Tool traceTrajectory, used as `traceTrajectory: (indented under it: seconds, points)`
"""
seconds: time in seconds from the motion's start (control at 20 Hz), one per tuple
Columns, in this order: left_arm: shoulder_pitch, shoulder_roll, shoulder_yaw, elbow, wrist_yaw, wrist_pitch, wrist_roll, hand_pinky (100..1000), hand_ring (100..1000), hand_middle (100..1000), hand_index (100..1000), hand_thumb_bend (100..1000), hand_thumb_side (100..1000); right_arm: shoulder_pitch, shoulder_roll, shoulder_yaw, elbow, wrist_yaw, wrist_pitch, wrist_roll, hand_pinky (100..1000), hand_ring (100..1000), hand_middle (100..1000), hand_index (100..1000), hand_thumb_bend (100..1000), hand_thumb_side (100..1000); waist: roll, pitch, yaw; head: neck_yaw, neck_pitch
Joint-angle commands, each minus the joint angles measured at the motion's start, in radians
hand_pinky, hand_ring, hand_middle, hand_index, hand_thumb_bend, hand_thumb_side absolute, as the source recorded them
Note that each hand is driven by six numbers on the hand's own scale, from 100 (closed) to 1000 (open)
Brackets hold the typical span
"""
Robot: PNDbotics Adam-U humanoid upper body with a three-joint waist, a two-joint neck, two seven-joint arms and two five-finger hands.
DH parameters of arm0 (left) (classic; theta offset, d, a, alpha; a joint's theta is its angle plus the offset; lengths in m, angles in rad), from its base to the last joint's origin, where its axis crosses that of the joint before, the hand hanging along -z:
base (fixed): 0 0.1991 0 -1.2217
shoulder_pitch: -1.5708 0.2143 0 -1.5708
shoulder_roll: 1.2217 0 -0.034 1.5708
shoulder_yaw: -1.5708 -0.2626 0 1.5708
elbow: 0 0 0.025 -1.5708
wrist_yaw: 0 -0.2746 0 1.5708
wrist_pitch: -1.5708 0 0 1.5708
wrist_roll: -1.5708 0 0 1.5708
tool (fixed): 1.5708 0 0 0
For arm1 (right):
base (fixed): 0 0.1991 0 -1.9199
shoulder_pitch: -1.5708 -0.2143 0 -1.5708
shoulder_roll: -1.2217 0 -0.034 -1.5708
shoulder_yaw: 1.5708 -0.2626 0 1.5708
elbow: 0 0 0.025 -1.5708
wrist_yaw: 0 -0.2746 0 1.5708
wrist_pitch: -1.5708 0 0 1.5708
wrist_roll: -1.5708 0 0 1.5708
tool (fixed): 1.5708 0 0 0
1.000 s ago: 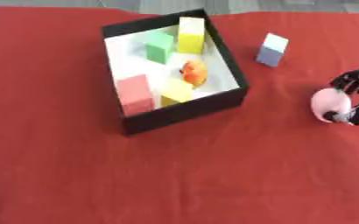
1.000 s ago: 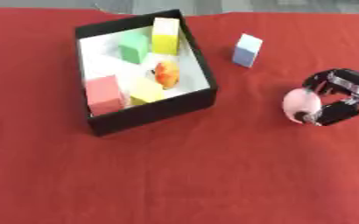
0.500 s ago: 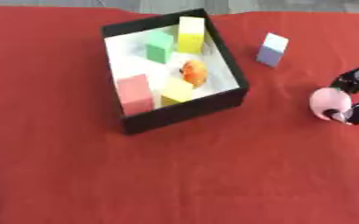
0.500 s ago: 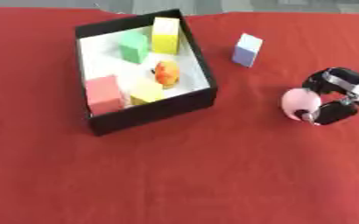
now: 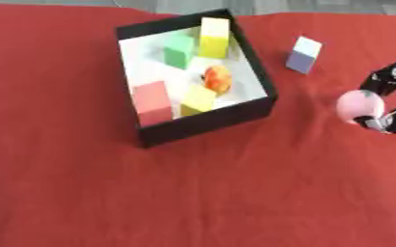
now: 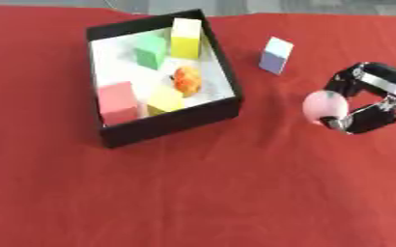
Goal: Pick up objects on the table and place them in the box.
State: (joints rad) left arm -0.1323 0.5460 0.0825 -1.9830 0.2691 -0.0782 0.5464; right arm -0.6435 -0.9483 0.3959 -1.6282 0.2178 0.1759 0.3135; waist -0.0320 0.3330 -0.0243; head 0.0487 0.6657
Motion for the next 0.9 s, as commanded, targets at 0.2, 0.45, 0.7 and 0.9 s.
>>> traceTrajectory:
  seconds: [0.2,0.45,0.7,0.9]
  points:
    - [-0.003,0.019,0.007,-0.017,-0.007,-0.007,-0.002,647,685,661,753,410,699,-0.013,-0.082,-0.074,-0.154,-0.041,0.019,-0.016,733,615,528,652,346,100,-0.001,-0.029,-0.001,0.006,-0.002]
    - [-0.003,0.022,0.010,-0.017,-0.024,-0.013,0.000,646,685,661,754,412,688,-0.143,-0.043,-0.093,-0.245,-0.061,0.044,0.007,739,615,530,652,338,100,0.001,-0.037,-0.002,0.013,0.007]
    - [-0.017,0.022,0.005,-0.017,-0.053,-0.013,0.005,646,685,662,759,414,674,-0.413,0.186,-0.015,-0.127,0.039,0.041,0.101,756,618,533,655,329,100,0.010,-0.050,0.003,-0.008,0.017]
    - [-0.056,0.020,-0.001,-0.017,-0.064,-0.036,0.005,650,693,670,762,424,652,-0.545,0.413,0.014,0.076,0.178,-0.020,0.098,779,617,533,655,324,100,0.019,-0.052,0.024,-0.053,0.026]
